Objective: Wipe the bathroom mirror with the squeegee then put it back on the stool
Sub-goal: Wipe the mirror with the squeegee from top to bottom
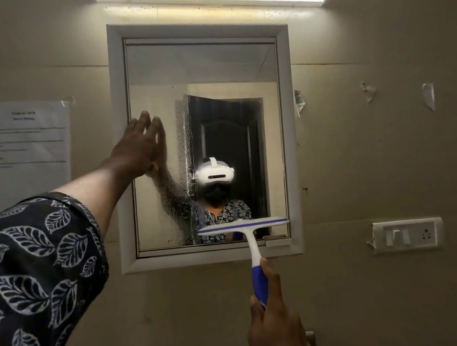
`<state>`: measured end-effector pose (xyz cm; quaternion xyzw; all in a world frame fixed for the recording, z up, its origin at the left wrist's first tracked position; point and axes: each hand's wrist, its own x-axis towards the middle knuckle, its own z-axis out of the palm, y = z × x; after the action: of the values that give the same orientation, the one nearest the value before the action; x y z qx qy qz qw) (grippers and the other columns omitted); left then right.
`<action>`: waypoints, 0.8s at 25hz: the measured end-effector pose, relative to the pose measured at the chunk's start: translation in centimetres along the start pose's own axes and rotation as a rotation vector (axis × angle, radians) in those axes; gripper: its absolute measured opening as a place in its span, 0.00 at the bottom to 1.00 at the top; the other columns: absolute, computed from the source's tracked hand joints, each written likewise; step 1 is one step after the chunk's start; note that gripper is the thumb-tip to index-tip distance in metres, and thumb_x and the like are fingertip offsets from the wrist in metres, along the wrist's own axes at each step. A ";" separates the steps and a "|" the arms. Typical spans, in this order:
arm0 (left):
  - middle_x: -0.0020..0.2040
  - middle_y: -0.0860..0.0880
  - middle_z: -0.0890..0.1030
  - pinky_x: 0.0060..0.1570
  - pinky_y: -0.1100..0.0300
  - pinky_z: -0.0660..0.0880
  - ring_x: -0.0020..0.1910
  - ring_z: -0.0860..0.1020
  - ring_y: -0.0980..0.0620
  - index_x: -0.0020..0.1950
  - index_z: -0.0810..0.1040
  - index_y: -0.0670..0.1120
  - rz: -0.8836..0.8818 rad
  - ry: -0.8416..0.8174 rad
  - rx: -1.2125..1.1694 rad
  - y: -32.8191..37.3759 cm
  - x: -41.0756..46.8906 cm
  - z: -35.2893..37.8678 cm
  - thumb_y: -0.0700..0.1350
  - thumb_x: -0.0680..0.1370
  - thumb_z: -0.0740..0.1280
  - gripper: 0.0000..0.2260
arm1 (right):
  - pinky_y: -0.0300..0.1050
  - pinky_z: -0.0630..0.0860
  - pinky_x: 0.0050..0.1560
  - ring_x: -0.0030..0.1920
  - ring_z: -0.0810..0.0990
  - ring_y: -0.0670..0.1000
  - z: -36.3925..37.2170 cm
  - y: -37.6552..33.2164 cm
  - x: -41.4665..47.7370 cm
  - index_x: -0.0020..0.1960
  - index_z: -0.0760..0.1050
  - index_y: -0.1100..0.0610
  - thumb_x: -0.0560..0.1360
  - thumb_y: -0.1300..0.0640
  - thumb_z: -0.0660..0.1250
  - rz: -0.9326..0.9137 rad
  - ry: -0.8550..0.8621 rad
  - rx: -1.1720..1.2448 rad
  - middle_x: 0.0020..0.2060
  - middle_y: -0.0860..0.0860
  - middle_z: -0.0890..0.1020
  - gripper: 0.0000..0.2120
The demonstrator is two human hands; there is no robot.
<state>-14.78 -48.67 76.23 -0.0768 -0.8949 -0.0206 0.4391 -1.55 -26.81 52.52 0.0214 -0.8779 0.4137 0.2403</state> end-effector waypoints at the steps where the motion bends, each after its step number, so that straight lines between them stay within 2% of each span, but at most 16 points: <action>1: 0.79 0.43 0.45 0.74 0.48 0.56 0.77 0.47 0.41 0.78 0.48 0.44 -0.001 -0.003 -0.001 0.0 -0.1 0.0 0.35 0.68 0.75 0.48 | 0.34 0.75 0.47 0.40 0.74 0.43 0.0 0.1 -0.3 0.73 0.38 0.40 0.80 0.53 0.56 0.005 -0.004 -0.013 0.37 0.43 0.66 0.32; 4: 0.79 0.44 0.44 0.74 0.50 0.53 0.78 0.45 0.41 0.79 0.47 0.44 -0.014 -0.008 -0.011 0.1 -0.1 -0.2 0.35 0.69 0.75 0.48 | 0.33 0.73 0.45 0.40 0.74 0.43 -0.2 0.1 -0.6 0.72 0.37 0.40 0.80 0.52 0.56 0.033 -0.042 -0.031 0.40 0.45 0.69 0.32; 6: 0.79 0.44 0.44 0.75 0.50 0.52 0.78 0.45 0.41 0.79 0.47 0.44 -0.013 -0.007 -0.011 0.0 0.0 -0.3 0.35 0.69 0.75 0.48 | 0.32 0.69 0.41 0.37 0.72 0.41 -0.8 -0.3 -0.5 0.72 0.38 0.39 0.80 0.51 0.55 0.056 -0.070 -0.041 0.40 0.45 0.70 0.31; 9: 0.79 0.44 0.44 0.74 0.51 0.51 0.78 0.45 0.42 0.79 0.47 0.45 -0.011 0.004 -0.011 -0.3 0.2 0.0 0.35 0.69 0.75 0.48 | 0.35 0.72 0.39 0.35 0.71 0.41 -2.7 -2.0 0.2 0.72 0.44 0.38 0.80 0.50 0.54 0.026 -0.055 -0.026 0.36 0.43 0.69 0.26; 12: 0.79 0.45 0.44 0.74 0.50 0.53 0.78 0.45 0.42 0.79 0.46 0.46 -0.003 0.013 -0.008 -0.5 0.4 0.6 0.36 0.69 0.74 0.47 | 0.47 0.76 0.36 0.35 0.74 0.49 -6.5 -5.4 2.9 0.67 0.57 0.39 0.80 0.52 0.55 -0.031 -0.020 0.291 0.39 0.51 0.74 0.18; 14: 0.79 0.45 0.44 0.74 0.50 0.54 0.78 0.46 0.42 0.79 0.47 0.47 -0.002 0.019 -0.005 -0.7 0.5 0.8 0.36 0.69 0.75 0.48 | 0.41 0.73 0.29 0.34 0.73 0.49 -9.4 -8.4 5.5 0.64 0.61 0.44 0.80 0.54 0.56 -0.082 -0.037 0.458 0.42 0.54 0.73 0.14; 17: 0.79 0.45 0.44 0.74 0.49 0.56 0.78 0.46 0.42 0.79 0.47 0.47 0.006 0.028 -0.003 -1.0 0.6 1.0 0.36 0.68 0.75 0.48 | 0.35 0.70 0.22 0.31 0.73 0.46 -12.7 -12.9 9.2 0.61 0.62 0.48 0.79 0.56 0.57 -0.316 0.118 0.383 0.40 0.53 0.72 0.12; 20: 0.79 0.45 0.44 0.74 0.49 0.55 0.78 0.46 0.42 0.79 0.47 0.46 0.008 0.030 0.004 -1.0 0.7 1.1 0.35 0.69 0.75 0.48 | 0.37 0.74 0.25 0.31 0.74 0.46 -14.5 -17.2 12.7 0.62 0.61 0.52 0.79 0.59 0.58 -0.531 0.316 0.264 0.37 0.49 0.70 0.13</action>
<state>-16.22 -49.45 76.13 -0.0791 -0.8880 -0.0182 0.4526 -2.86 -25.40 78.32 0.2162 -0.7324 0.4449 0.4679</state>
